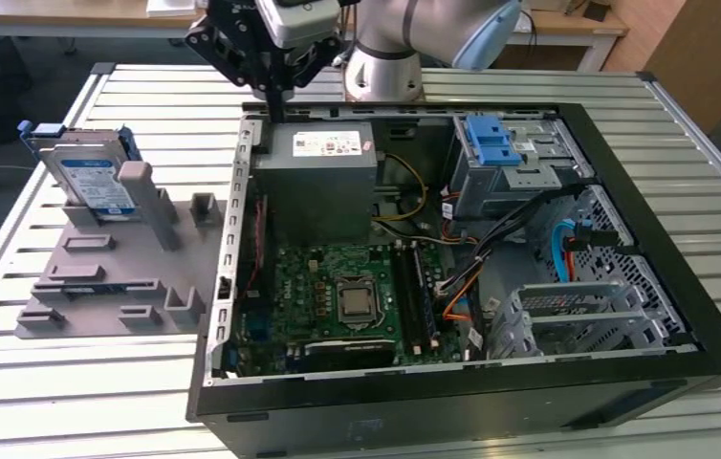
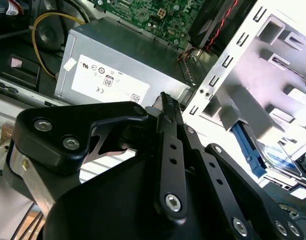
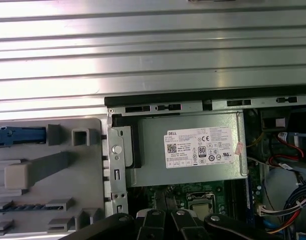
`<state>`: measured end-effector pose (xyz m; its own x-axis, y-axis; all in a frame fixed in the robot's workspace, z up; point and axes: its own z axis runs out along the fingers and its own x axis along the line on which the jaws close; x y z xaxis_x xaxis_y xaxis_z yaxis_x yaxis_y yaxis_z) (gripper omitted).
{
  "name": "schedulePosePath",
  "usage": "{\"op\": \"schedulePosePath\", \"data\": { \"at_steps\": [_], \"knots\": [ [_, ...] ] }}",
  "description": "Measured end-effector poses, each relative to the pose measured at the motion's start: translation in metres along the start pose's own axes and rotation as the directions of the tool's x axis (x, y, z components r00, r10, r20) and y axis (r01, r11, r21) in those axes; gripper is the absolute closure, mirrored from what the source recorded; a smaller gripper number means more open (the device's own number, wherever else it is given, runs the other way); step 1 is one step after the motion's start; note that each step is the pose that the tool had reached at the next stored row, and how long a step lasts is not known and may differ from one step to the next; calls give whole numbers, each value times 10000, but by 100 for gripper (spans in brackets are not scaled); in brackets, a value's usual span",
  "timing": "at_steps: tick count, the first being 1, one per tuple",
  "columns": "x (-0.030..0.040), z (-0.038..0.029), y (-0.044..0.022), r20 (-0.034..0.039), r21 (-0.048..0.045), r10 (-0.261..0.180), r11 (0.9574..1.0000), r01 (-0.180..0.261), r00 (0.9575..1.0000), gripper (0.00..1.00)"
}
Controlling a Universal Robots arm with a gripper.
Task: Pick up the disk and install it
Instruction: 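Reach for the disk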
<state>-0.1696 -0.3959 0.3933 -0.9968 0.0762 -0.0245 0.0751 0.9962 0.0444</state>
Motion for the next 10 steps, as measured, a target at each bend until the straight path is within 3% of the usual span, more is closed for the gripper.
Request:
{"op": "schedulePosePath", "data": {
  "at_steps": [10],
  "knots": [
    [71, -2, 4, 0, 1, 0, 10000, 0, 10000, 89]
  ]
}}
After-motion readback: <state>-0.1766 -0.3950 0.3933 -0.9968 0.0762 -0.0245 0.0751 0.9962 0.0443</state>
